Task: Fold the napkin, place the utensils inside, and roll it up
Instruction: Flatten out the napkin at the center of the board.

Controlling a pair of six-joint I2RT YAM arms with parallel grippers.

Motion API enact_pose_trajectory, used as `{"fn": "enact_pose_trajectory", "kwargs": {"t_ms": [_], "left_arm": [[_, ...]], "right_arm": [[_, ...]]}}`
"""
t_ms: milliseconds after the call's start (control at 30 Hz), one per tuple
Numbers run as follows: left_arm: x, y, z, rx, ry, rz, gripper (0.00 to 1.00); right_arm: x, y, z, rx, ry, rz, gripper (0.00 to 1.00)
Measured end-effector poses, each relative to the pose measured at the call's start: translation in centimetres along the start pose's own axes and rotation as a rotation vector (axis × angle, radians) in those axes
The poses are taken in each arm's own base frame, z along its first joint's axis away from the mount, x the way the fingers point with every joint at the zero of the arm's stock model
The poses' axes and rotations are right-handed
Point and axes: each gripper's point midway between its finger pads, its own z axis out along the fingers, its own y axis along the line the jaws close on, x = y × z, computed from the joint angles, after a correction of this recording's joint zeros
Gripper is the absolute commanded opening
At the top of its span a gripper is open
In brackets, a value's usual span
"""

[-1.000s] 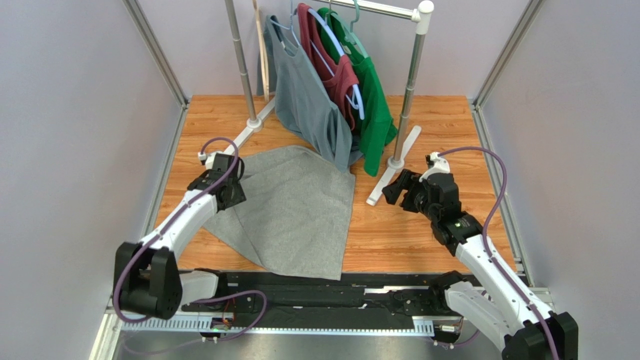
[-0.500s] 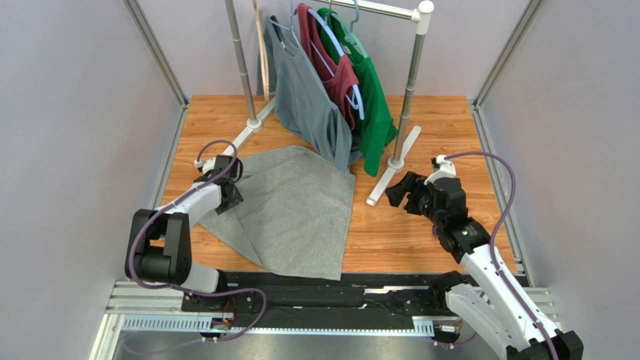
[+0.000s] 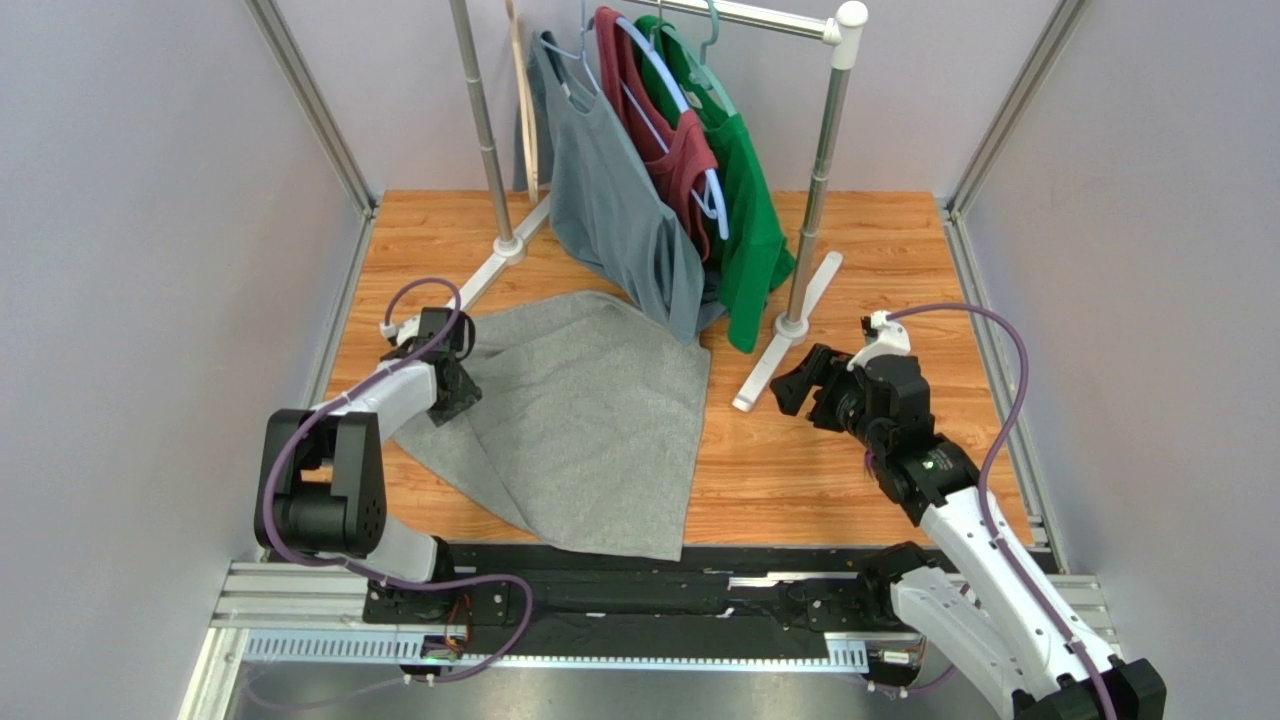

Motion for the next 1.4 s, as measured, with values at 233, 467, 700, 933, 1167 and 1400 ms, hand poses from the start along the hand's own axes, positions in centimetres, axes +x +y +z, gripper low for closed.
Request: {"fn": "enact_pose_trajectory", "kwargs": {"t_ms": [233, 467, 700, 933, 1167, 1400], "left_arm": [[0.2, 0.3, -0.3, 0.014, -0.018, -0.028, 0.42], [0.2, 0.4, -0.2, 0.011, -0.014, -0.032, 0.31], [0.1, 0.3, -0.1, 0.009, -0.013, -0.032, 0.16], [0.1, 0.4, -0.5, 0.013, -0.018, -0.035, 0.16], [-1.5, 1.5, -4.0, 0.056, -0.131, -0.100, 0.17], [-1.0, 4.2, -7.4, 0.077, -0.235, -0.230, 0.20]], "right_arm": [[0.8, -0.5, 0.2, 0.012, 0.019, 0.001, 0.78], [0.9, -0.6, 0.3, 0.015, 0.024, 0.001, 0.78], [1.0, -0.6, 0.3, 0.017, 0.028, -0.001, 0.78], [1.1, -0.7, 0.4, 0.018, 0.030, -0.006, 0.78], [1.7, -0.7, 0.9, 0.017, 0.065, -0.004, 0.77], [2.0, -0.3, 1.3, -0.006, 0.082, 0.003, 0.77]]}}
